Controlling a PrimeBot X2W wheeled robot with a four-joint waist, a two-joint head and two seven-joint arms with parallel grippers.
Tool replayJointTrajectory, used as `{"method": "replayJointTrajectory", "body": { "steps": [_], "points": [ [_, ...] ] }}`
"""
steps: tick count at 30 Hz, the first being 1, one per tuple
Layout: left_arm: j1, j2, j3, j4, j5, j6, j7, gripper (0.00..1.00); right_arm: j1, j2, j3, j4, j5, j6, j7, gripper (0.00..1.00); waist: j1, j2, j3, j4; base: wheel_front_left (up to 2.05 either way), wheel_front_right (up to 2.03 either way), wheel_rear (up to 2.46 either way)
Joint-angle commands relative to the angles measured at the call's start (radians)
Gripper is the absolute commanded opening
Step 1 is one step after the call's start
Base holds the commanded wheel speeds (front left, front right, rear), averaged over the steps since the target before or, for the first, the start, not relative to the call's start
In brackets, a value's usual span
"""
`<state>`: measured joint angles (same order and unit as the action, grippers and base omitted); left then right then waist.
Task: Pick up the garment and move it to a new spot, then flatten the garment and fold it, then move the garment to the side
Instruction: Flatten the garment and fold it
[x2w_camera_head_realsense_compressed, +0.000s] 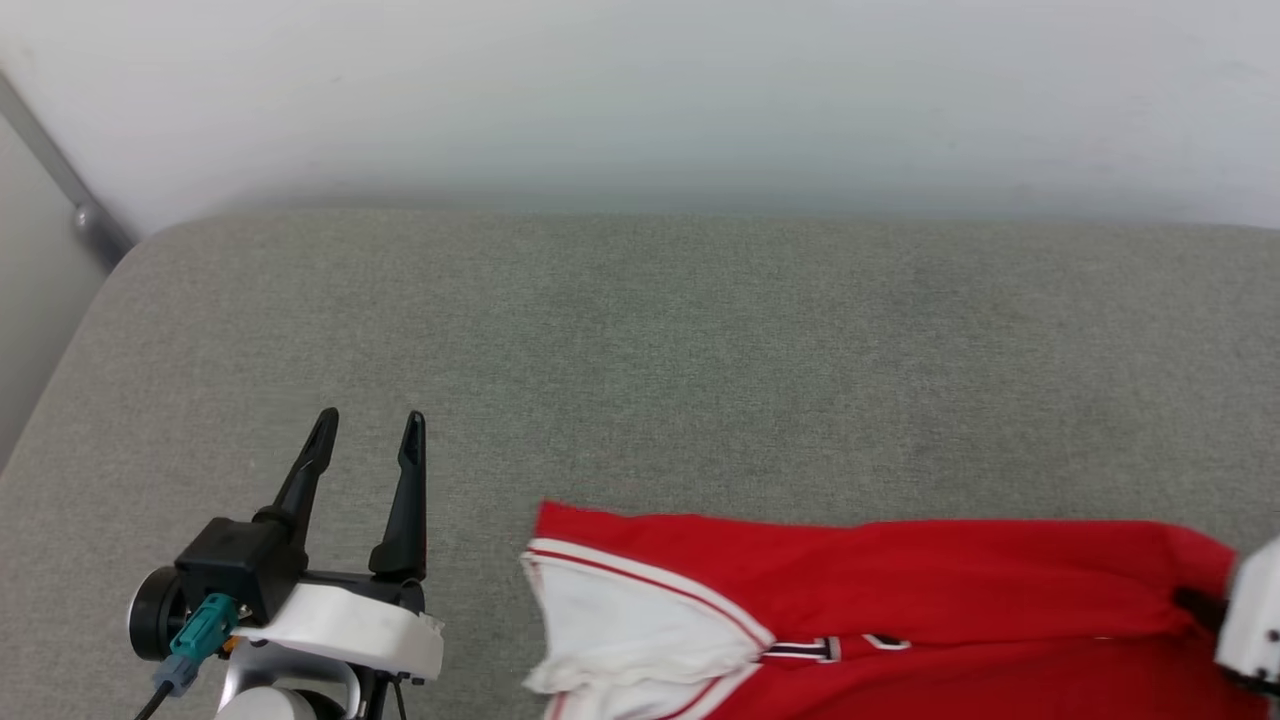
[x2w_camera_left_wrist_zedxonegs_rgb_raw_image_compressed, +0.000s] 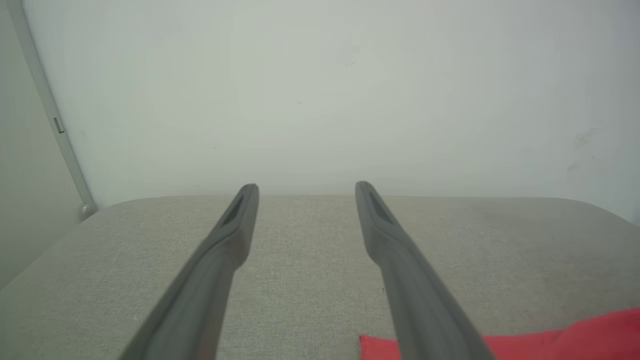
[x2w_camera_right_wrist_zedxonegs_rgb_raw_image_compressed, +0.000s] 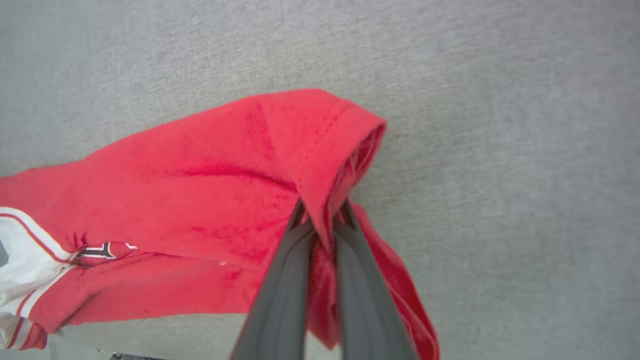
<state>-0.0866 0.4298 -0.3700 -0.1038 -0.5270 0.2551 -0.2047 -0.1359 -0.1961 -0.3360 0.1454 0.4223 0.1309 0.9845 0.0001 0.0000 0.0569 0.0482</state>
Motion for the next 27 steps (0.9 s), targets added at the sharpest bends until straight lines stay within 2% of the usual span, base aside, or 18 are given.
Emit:
{"method": "replayJointTrajectory", "body": {
  "steps": [1, 5, 8, 13, 16, 18, 21, 27],
  "points": [
    [0.01, 0.004, -0.002, -0.004, 0.007, 0.002, 0.003, 1.0, -0.018, -0.013, -0.039, -0.007, -0.018, 0.0, 0.009, 0.0, -0.0001, 0.0, -0.001, -0.005, 0.0, 0.0, 0.0],
    [0.011, 0.003, -0.009, -0.004, 0.009, 0.002, 0.004, 1.0, -0.043, -0.036, -0.164, -0.03, -0.064, 0.0, 0.049, 0.0, -0.0001, 0.0, -0.002, -0.011, 0.0, 0.0, 0.0],
    [0.014, 0.005, -0.013, 0.001, 0.01, 0.002, 0.003, 1.0, -0.058, -0.025, -0.226, -0.044, -0.086, 0.0, 0.102, 0.0, -0.0001, 0.0, -0.004, -0.017, 0.0, 0.0, 0.0],
    [0.023, 0.008, -0.022, 0.01, 0.012, 0.004, 0.006, 1.0, -0.086, 0.092, -0.266, -0.076, -0.045, 0.0, 0.235, 0.0, -0.0001, 0.0, -0.016, -0.026, 0.0, 0.0, 0.0],
    [0.024, 0.007, -0.031, 0.016, 0.014, 0.002, 0.011, 1.0, -0.089, 0.137, -0.263, -0.079, 0.053, 0.0, 0.3, 0.0, -0.0001, 0.0, -0.026, -0.024, 0.0, 0.0, 0.0],
    [0.024, 0.005, -0.038, 0.019, 0.014, 0.0, 0.015, 1.0, -0.078, 0.146, -0.237, -0.047, 0.154, 0.0, 0.325, 0.0, -0.0001, 0.0, -0.032, -0.018, 0.0, 0.0, 0.0],
    [0.023, 0.003, -0.047, 0.023, 0.013, -0.002, 0.022, 1.0, -0.055, 0.146, -0.16, 0.039, 0.328, 0.0, 0.294, 0.0, -0.0001, 0.0, -0.042, -0.011, 0.0, 0.0, 0.0],
    [0.02, 0.006, -0.06, 0.024, 0.007, -0.006, 0.041, 1.0, -0.033, 0.146, 0.103, 0.182, 0.621, 0.0, 0.128, 0.0, -0.0001, 0.0, -0.053, 0.009, 0.0, 0.0, 0.0]
  ]
}}
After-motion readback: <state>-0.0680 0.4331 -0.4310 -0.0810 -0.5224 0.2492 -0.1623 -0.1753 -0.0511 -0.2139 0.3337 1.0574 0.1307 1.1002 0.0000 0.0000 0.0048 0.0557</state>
